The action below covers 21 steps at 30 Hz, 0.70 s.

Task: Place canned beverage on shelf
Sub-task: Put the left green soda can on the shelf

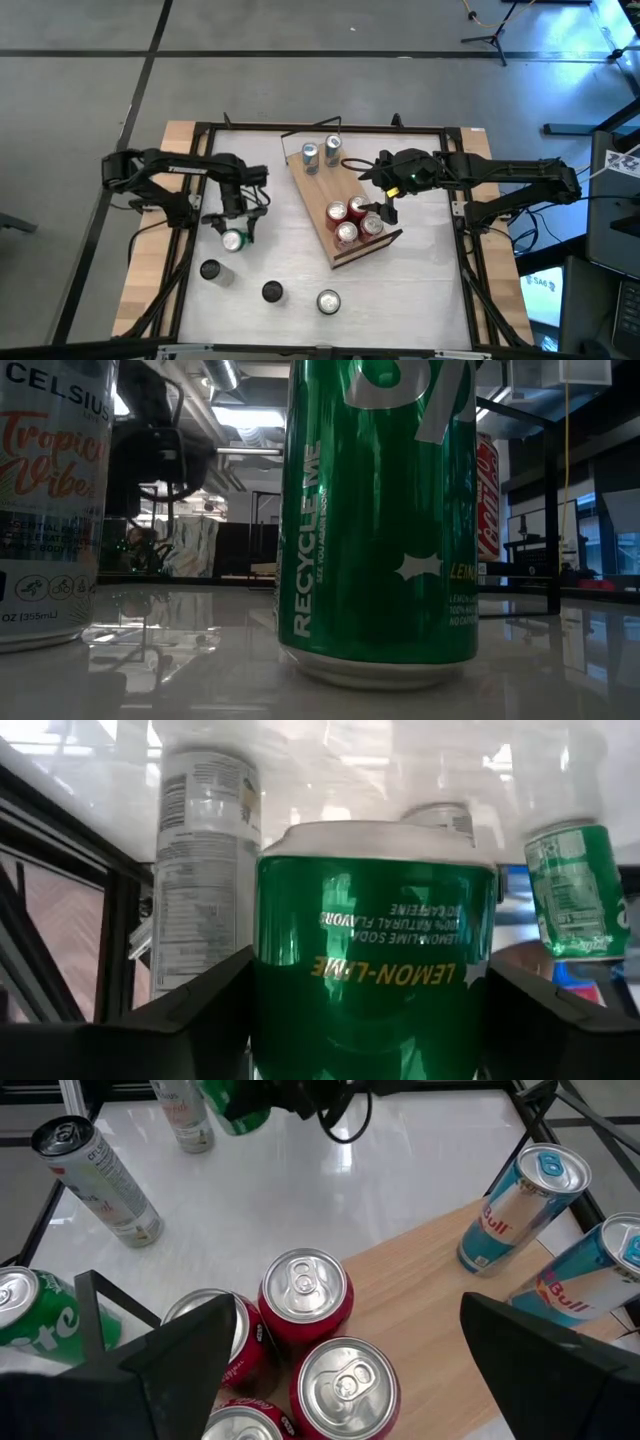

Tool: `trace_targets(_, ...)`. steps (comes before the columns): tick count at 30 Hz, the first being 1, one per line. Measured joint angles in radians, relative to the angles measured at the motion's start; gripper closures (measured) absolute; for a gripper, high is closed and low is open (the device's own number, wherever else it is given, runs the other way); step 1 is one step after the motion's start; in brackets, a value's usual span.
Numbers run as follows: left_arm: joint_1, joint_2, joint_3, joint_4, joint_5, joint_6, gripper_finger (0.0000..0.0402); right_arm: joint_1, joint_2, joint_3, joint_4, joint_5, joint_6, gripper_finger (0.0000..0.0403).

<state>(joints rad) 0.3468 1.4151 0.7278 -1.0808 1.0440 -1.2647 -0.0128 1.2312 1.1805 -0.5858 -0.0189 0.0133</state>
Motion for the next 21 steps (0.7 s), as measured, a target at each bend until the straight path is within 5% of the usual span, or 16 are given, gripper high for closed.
trace_targets(21,0.054,0.146,-0.194,0.267,0.046,0.073,0.0101,0.0,0.0,0.0,0.001,0.0,0.0,0.0024)
